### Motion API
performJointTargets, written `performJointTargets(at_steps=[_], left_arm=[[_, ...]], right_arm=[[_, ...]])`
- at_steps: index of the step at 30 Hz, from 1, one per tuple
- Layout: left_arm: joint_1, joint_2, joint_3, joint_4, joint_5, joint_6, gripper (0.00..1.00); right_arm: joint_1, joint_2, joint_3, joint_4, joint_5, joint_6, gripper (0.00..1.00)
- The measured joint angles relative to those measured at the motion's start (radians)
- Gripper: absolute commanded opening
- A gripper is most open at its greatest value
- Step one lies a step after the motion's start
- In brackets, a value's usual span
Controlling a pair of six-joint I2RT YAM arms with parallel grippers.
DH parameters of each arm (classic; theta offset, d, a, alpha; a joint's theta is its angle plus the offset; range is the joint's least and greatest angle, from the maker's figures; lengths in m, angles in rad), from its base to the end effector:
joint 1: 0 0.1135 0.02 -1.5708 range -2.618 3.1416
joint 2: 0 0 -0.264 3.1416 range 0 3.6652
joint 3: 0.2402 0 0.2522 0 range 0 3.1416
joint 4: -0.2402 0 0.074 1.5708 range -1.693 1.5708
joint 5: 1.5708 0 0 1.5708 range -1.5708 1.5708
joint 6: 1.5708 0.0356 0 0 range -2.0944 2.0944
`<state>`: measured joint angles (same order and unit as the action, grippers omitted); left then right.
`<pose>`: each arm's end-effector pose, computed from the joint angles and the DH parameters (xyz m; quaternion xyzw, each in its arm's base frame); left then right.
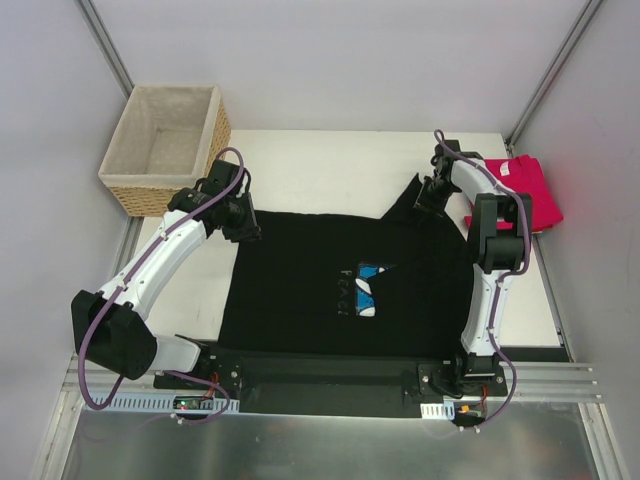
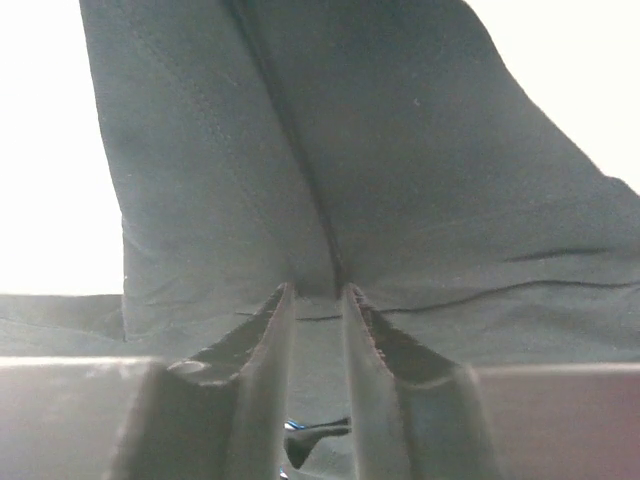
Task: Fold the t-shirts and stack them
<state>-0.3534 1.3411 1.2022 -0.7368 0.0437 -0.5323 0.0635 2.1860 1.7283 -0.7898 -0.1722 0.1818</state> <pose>0.2631 -0.0987 0.3119 -0.0766 0.9369 -0.1645 0.2989 0.4520 0.0348 0.1713 0.0443 0.9824 0.1038 0.1488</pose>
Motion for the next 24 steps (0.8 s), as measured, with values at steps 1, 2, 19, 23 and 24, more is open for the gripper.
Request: performJointTargets(at_steps=[1, 2, 19, 23, 24], left_arm=[[0.000, 0.000, -0.001, 0.000, 0.000, 0.000, 0.20], [0.000, 0.000, -0.002, 0.000, 0.000, 0.000, 0.20], [0.000, 0.000, -0.014, 0.000, 0.000, 0.000, 0.20], [0.000, 0.000, -0.016, 0.000, -0.001, 0.000, 0.19], [0.000, 0.000, -0.016, 0.000, -0.001, 0.000, 0.20]], right_arm=[[0.000, 0.000, 0.002, 0.000, 0.000, -0.002, 0.19], [0.000, 0.000, 0.003, 0.000, 0.000, -0.003, 0.17], [0.000, 0.000, 0.005, 0.036, -0.047, 0.002, 0.01], [0.000, 0.000, 0.026, 0.098, -0.112, 0.037, 0.01], [0.000, 0.002, 0.039, 0.117, -0.131, 0.051, 0.01]])
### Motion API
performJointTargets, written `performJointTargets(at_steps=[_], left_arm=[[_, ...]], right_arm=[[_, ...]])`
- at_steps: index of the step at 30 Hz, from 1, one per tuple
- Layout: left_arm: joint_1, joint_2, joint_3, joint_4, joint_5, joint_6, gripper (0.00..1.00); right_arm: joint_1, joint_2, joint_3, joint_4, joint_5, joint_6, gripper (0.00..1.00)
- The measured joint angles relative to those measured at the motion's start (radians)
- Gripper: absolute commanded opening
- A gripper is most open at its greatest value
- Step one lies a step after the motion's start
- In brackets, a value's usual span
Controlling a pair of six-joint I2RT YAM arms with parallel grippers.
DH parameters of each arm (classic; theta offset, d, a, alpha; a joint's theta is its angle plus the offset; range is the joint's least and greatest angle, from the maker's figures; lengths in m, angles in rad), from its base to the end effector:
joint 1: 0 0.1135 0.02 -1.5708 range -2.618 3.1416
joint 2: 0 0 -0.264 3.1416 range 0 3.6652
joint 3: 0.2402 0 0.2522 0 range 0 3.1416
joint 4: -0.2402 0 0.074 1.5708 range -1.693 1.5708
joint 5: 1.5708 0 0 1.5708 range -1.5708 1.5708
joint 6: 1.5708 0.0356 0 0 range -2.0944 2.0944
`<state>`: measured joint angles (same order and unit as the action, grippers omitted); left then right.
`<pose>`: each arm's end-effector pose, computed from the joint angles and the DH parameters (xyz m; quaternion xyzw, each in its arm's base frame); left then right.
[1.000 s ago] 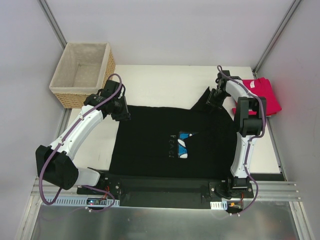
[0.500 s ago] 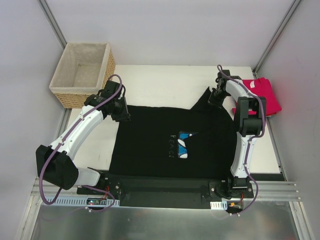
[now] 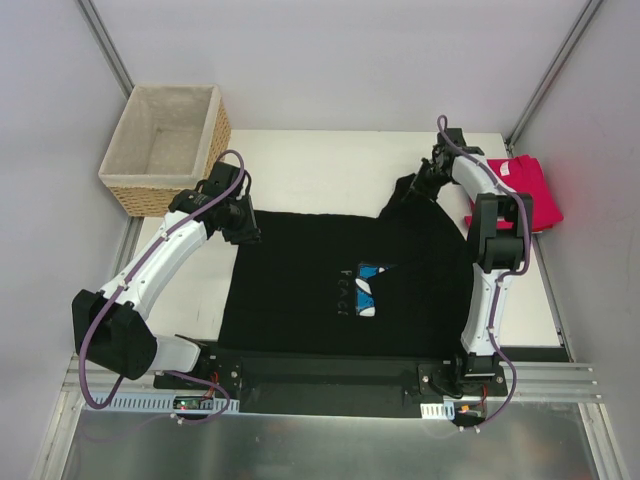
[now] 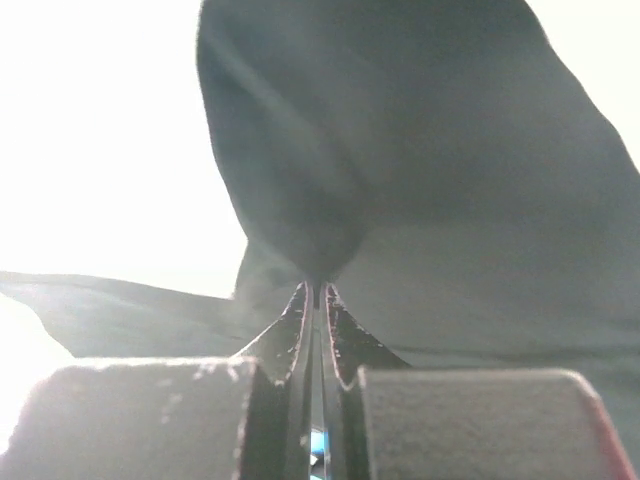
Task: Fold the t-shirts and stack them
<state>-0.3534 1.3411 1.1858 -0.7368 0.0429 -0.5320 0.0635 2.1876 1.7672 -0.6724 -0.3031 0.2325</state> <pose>0.2621 -0.0983 0.3067 -0.0770 0.9396 -0.1608 0.2921 0.4689 0.0405 0.1878 0.0455 0.9600 0.1796 0.2098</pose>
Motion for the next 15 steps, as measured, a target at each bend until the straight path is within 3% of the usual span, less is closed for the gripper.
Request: performJointTargets(at_steps=[5, 7, 9, 15], left_arm=[[0.000, 0.000, -0.005, 0.001, 0.000, 0.000, 0.20], [0.000, 0.002, -0.005, 0.001, 0.000, 0.000, 0.19], [0.000, 0.004, -0.006, 0.001, 0.000, 0.000, 0.20], [0.000, 0.029, -0.006, 0.006, 0.000, -0.001, 0.19]], right_arm=[[0.001, 0.059, 0.089, 0.155, -0.123, 0.089, 0.04], [0.001, 0.099, 0.098, 0.249, -0.187, 0.144, 0.13], [0.001, 0.148, 0.098, 0.346, -0.257, 0.207, 0.34], [0.006, 0.278, 0.104, 0.602, -0.423, 0.379, 0.49]])
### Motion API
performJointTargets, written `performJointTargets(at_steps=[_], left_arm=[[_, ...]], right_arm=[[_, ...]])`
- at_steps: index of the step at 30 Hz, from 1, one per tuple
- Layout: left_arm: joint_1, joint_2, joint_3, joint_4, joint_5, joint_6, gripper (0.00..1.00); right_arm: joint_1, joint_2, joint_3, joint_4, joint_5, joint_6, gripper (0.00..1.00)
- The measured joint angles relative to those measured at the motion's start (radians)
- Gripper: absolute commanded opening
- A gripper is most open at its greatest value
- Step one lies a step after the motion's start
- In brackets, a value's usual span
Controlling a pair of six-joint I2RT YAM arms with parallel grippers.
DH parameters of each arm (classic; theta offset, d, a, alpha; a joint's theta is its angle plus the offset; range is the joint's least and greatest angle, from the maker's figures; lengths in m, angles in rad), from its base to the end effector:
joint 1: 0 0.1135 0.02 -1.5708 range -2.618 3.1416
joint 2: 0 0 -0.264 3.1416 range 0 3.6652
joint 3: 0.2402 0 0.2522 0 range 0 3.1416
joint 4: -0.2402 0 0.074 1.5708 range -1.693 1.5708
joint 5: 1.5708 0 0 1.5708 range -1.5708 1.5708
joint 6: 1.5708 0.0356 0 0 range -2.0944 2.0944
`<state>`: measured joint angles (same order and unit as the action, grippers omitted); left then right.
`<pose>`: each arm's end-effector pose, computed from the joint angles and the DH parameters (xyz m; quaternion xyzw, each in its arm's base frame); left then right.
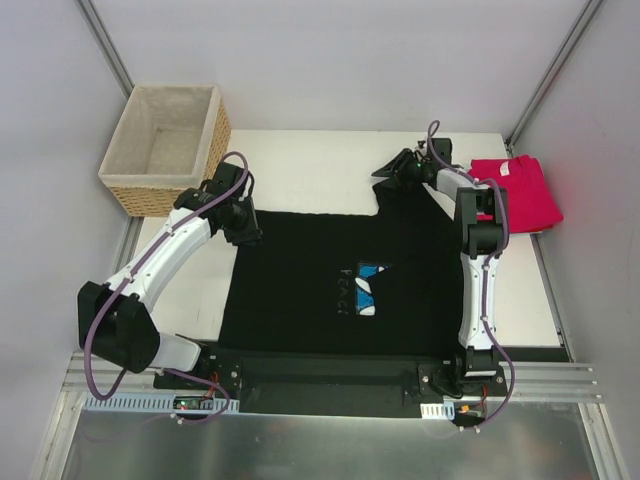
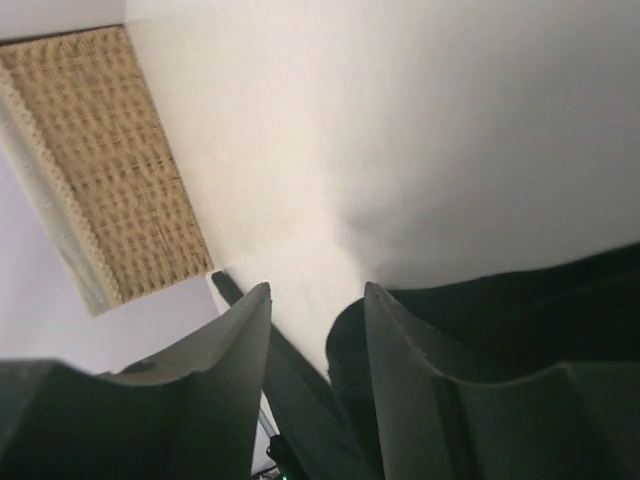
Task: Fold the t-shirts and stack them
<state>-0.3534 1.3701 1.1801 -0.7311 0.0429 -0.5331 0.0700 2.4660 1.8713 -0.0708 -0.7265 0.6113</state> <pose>0.2674 -0.1003 0.2976 -0.0782 0.9443 -0.1552 0.2795 0.5387 0.0615 0.1289 0.0750 0.8516 0.4377 0.2786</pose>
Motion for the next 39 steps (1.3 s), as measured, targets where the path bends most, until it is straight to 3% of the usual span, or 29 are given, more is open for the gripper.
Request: performJointTargets(at_steps=[6, 16, 20, 23, 31, 35, 39], left_arm=[[0.000, 0.027, 0.000, 0.001, 0.001, -0.001, 0.20], [0.000, 0.034, 0.000, 0.003, 0.001, -0.004, 0.19], [0.000, 0.034, 0.000, 0.010, 0.002, -0.006, 0.19], [0.000, 0.034, -0.006, 0.019, 0.001, -0.008, 0.19], [0.000, 0.062, -0.051, 0.074, -0.026, 0.003, 0.10], [0.000, 0.134, -0.036, 0.118, -0.054, 0.026, 0.00], [0.000, 0.258, 0.030, 0.152, -0.057, 0.055, 0.00]], right_arm=[[0.014, -0.068, -0.088, 0.150, -0.073, 0.015, 0.52], [0.032, -0.358, -0.201, 0.303, -0.207, -0.028, 0.52], [0.027, -0.431, -0.229, 0.229, -0.180, -0.093, 0.52], [0.014, -0.464, -0.257, 0.078, -0.069, -0.198, 0.48], [-0.011, -0.425, -0.179, -0.509, 0.481, -0.451, 0.20], [-0.020, -0.381, -0.110, -0.635, 0.653, -0.516, 0.10], [-0.021, -0.330, -0.047, -0.703, 0.766, -0.557, 0.08]])
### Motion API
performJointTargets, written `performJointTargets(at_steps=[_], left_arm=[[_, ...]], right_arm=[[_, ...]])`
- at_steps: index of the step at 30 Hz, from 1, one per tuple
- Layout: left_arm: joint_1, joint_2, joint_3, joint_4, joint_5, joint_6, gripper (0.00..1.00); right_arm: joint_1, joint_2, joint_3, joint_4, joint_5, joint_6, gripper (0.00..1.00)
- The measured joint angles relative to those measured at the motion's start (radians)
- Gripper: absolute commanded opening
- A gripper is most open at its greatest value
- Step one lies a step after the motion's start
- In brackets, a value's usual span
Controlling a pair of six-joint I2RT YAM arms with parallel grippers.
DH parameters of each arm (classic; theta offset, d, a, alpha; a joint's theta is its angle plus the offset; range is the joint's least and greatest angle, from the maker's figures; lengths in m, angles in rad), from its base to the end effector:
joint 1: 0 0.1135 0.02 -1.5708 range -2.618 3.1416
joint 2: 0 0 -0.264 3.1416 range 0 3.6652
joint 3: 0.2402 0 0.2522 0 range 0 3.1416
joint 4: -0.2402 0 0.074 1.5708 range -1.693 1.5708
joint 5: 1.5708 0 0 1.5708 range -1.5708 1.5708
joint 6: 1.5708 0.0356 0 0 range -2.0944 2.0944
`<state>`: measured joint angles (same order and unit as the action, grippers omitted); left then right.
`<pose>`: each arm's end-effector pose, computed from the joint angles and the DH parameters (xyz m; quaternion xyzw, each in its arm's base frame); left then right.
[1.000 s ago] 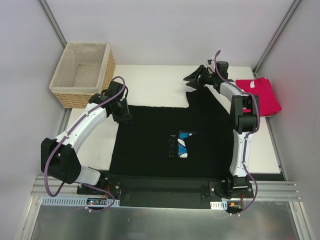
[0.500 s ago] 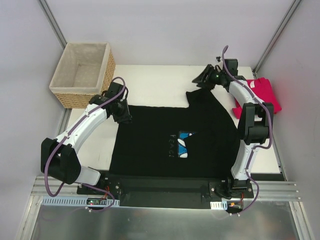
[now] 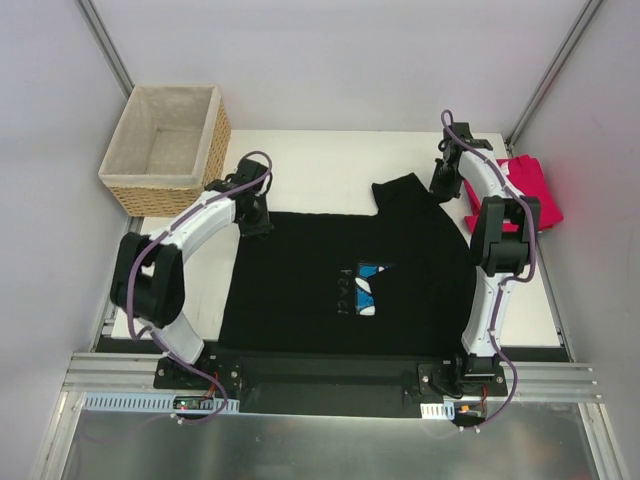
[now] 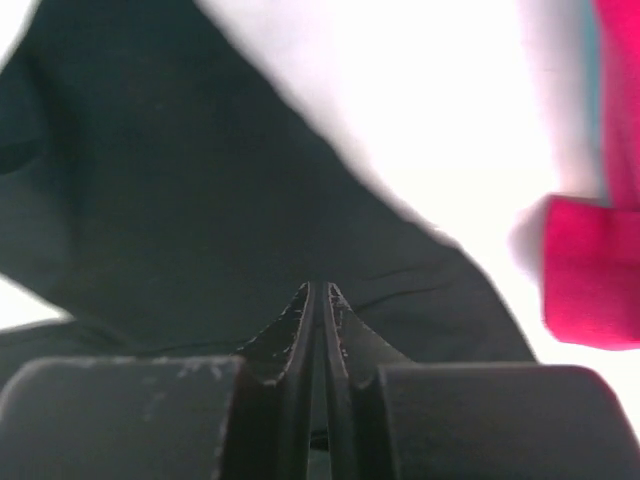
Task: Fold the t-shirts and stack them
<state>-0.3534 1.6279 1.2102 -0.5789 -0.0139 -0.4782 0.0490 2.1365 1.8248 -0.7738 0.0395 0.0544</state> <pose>0.3218 -0.1182 0.2405 -0.0618 0.9571 -0.1083 0.2617 0.4637 0.0213 0.2214 0.0074 0.9705 -0.0067 0.2409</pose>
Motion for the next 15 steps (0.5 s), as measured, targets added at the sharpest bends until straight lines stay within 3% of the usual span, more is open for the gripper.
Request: performJointTargets(at_steps=[8, 15], left_arm=[[0.000, 0.214, 0.097, 0.076, -0.023, 0.052, 0.00], [0.010, 0.335, 0.198, 0.105, -0.025, 0.086, 0.00]], right_arm=[[0.000, 0.042, 0.045, -0.048, 0.105, -0.050, 0.06], [-0.011, 0.084, 0.105, -0.053, 0.094, -0.063, 0.03]])
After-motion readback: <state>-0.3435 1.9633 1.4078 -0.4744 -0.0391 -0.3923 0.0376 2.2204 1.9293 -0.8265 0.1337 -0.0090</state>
